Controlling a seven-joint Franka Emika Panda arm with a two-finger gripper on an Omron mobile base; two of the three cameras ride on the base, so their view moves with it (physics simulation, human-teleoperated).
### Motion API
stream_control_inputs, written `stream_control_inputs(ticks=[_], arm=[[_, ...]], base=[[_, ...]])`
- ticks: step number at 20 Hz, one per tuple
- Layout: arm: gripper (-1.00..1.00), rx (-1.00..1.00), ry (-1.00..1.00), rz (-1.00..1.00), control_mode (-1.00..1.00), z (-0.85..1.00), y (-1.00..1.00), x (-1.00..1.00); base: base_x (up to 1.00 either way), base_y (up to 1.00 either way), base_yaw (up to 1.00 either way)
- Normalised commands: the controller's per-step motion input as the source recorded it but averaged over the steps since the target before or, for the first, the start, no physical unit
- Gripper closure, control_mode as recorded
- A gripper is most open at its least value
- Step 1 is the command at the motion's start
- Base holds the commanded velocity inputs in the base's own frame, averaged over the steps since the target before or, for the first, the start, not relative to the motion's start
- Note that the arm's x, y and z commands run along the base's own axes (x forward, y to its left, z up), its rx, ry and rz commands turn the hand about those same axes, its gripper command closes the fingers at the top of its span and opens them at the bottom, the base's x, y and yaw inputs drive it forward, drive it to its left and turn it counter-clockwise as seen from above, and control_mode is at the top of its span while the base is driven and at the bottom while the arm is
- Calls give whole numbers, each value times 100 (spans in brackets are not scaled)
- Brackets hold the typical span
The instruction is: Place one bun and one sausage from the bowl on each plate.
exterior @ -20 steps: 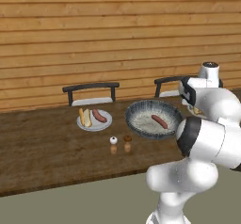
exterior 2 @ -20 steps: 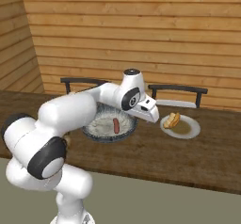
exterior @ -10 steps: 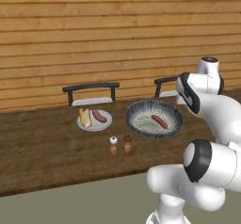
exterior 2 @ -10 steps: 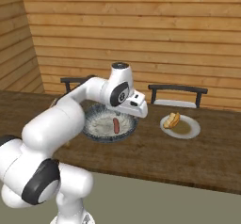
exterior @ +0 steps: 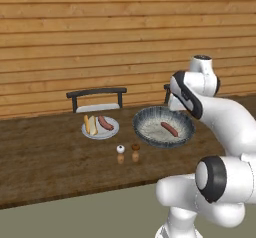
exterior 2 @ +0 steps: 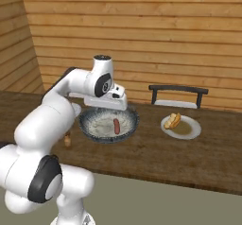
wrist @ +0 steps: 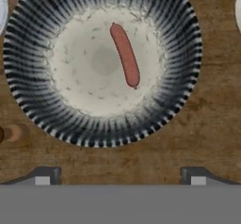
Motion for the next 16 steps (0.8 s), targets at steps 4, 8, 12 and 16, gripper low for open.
stream_control_inputs(ticks=[4, 8, 12, 16], arm=[[-100, 0, -2, 10, -100, -31, 23, 52], [-100, 0, -1, 5, -100, -48, -2, 28], [-100, 0, 0, 3, -100, -41, -11, 9], [-100, 0, 0, 2, -100, -35, -4, 0]], base=[[0, 0, 0], [0, 0, 0], [0, 0, 0], [0, 0, 0]])
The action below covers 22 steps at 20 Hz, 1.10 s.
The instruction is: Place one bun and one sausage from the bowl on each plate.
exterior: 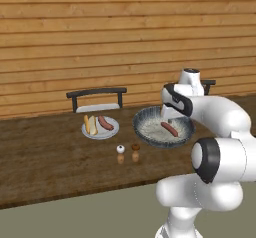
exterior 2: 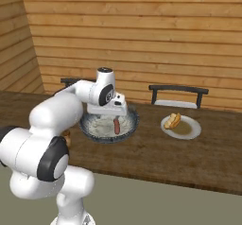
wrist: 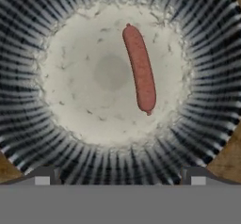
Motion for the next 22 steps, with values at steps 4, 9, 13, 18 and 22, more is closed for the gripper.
stream_control_inputs(ticks=[4, 9, 13, 18, 22], arm=[[-100, 0, 0, 1, -100, -17, 0, 0], [-100, 0, 0, 0, -100, -6, 0, 3], [-100, 0, 0, 0, -100, 0, 0, 39], [-100, 0, 1, 0, -100, 0, 0, 76], [-100, 0, 0, 0, -100, -33, -7, 49]], base=[[0, 0, 0], [0, 0, 0], [0, 0, 0], [0, 0, 0], [0, 0, 0]])
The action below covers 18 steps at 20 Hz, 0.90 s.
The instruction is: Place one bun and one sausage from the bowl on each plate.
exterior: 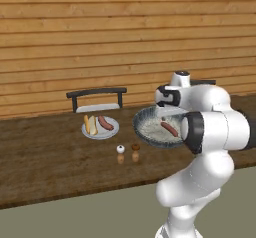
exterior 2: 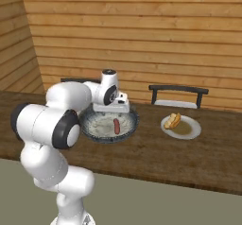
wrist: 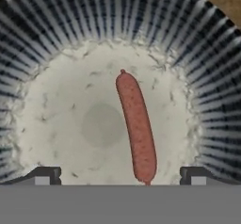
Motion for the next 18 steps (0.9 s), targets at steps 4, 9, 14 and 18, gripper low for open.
stream_control_inputs(ticks=[4, 9, 14, 18], arm=[[-100, 0, -1, 1, -100, -64, -10, 14], [-100, 0, 0, 0, -100, -52, -2, 0], [-100, 0, 0, 0, -100, -20, -11, 2], [-100, 0, 0, 0, -100, -27, -2, 0]], base=[[0, 0, 0], [0, 0, 0], [0, 0, 0], [0, 0, 0]])
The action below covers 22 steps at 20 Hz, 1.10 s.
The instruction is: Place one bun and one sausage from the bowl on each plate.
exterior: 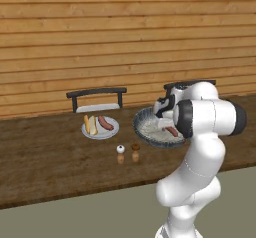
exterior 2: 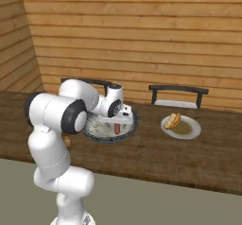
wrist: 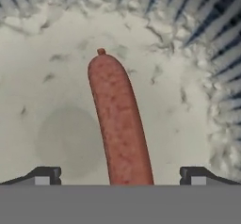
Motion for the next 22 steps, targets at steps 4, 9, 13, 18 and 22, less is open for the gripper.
stream_control_inputs(ticks=[4, 9, 13, 18, 22], arm=[[-100, 0, 0, 0, -100, -21, 0, 0], [-100, 0, -4, 0, -100, -24, 0, 0], [-100, 0, -4, 0, -100, -14, 1, 0], [100, 0, 0, 0, -100, 0, 0, 0], [100, 0, 0, 0, -100, 0, 0, 0]], base=[[0, 0, 0], [0, 0, 0], [0, 0, 0], [0, 0, 0], [0, 0, 0]])
